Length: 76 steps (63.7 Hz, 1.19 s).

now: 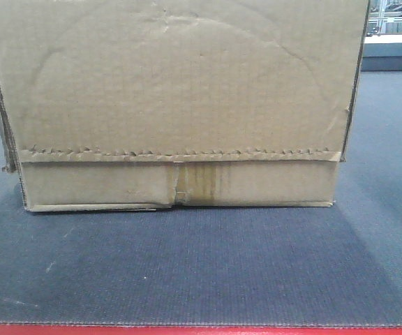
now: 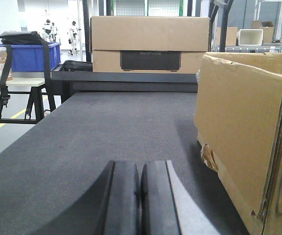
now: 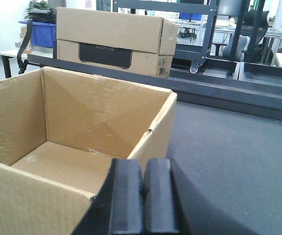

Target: Grab carton from right shelf to conveyor

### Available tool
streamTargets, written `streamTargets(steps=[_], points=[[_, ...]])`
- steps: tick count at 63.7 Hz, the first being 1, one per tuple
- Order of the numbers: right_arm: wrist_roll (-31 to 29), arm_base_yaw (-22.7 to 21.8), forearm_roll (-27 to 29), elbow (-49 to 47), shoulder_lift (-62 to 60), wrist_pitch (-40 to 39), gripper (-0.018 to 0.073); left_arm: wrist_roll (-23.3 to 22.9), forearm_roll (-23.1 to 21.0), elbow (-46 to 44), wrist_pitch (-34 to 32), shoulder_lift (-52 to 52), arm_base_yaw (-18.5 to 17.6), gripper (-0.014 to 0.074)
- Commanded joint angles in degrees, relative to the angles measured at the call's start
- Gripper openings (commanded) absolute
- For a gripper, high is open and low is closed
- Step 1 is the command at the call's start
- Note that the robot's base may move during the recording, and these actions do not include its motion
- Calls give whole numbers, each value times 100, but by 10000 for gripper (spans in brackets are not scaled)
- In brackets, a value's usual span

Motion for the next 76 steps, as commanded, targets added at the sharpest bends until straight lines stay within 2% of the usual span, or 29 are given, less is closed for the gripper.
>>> streamTargets(steps=[1, 6, 15, 30, 35, 47, 52, 54, 57, 76], points=[[-7, 5, -45, 31, -51, -219, -67, -38, 38, -11, -113, -31, 14, 15], [-92, -110, 114, 100, -93, -219, -67, -38, 38, -11, -113, -31, 14, 15], [-1109, -752, 1250, 418, -456, -196, -67, -38, 38, -11, -113, -31, 14, 15], [-1153, -1771, 1443, 1541, -1701, -172, -67, -38, 38, -11, -113, -31, 14, 15], [-1153, -1964, 1562, 2041, -2197, -143, -67, -38, 38, -11, -113, -31, 14, 15], [-1153, -1990, 1562, 2904, -3179, 24, -67, -38, 38, -11, -113, -31, 14, 15], [-1153, -1990, 1562, 2956, -3579, 51, -67, -38, 38, -11, -113, -31, 14, 15], [-1153, -1990, 1562, 2956, -3715, 373, -67, -38, 38, -11, -113, -31, 14, 15], [-1153, -1990, 1562, 2956, -3715, 581, -67, -38, 38, -11, -113, -31, 14, 15], [-1153, -1990, 1551, 2956, -3715, 611, -67, -38, 38, -11, -113, -31, 14, 15]])
